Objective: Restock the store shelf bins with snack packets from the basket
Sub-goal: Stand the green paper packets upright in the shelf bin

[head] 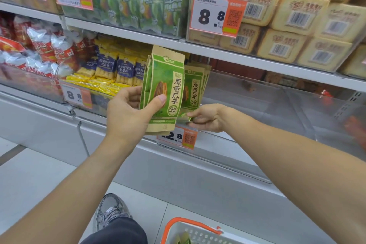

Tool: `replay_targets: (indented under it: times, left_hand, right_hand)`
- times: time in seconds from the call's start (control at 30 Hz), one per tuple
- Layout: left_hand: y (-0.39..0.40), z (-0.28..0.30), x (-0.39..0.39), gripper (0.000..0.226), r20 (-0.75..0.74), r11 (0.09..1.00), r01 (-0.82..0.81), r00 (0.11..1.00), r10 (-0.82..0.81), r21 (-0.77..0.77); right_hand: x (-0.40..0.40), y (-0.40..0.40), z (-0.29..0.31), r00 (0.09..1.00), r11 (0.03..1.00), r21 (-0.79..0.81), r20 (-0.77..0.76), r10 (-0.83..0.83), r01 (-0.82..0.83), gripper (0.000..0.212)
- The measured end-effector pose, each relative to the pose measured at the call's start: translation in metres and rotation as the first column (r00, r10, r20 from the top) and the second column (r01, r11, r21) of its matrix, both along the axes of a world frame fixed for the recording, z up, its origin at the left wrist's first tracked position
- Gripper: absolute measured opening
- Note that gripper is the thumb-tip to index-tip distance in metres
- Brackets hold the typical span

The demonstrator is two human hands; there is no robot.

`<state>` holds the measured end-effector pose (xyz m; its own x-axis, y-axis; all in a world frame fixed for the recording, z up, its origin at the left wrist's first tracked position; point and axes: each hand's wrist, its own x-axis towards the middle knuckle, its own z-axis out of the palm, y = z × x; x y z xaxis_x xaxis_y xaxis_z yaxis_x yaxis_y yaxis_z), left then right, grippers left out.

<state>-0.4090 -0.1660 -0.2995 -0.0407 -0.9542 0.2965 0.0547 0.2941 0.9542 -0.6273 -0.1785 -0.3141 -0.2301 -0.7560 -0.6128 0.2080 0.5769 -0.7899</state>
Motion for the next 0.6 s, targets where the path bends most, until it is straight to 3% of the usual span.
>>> replay_targets:
  times: [0.13, 0.33, 0.6]
  left_hand:
    - [0.0, 0.0, 0.001, 0.043, 0.008, 1.0, 0.011, 1.0, -0.011, 0.005]
    - [0.001, 0.0, 0.002, 0.046, -0.005, 1.0, 0.022, 1.0, -0.022, 0.021]
    - [0.002, -0.001, -0.001, 0.047, -0.011, 0.999, 0.027, 1.0, -0.026, 0.025]
  right_hand:
    - [-0.009, 0.003, 0.008, 0.98, 0.977, -0.109, 0.089, -0.176, 0.185, 0.021]
    - [-0.018, 0.016, 0.017, 0.995, 0.995, -0.047, 0.054, -0.081, 0.084, 0.033]
    - [-0.033, 0.047, 0.04, 0.972, 0.952, -0.236, 0.178, -0.156, 0.196, 0.022]
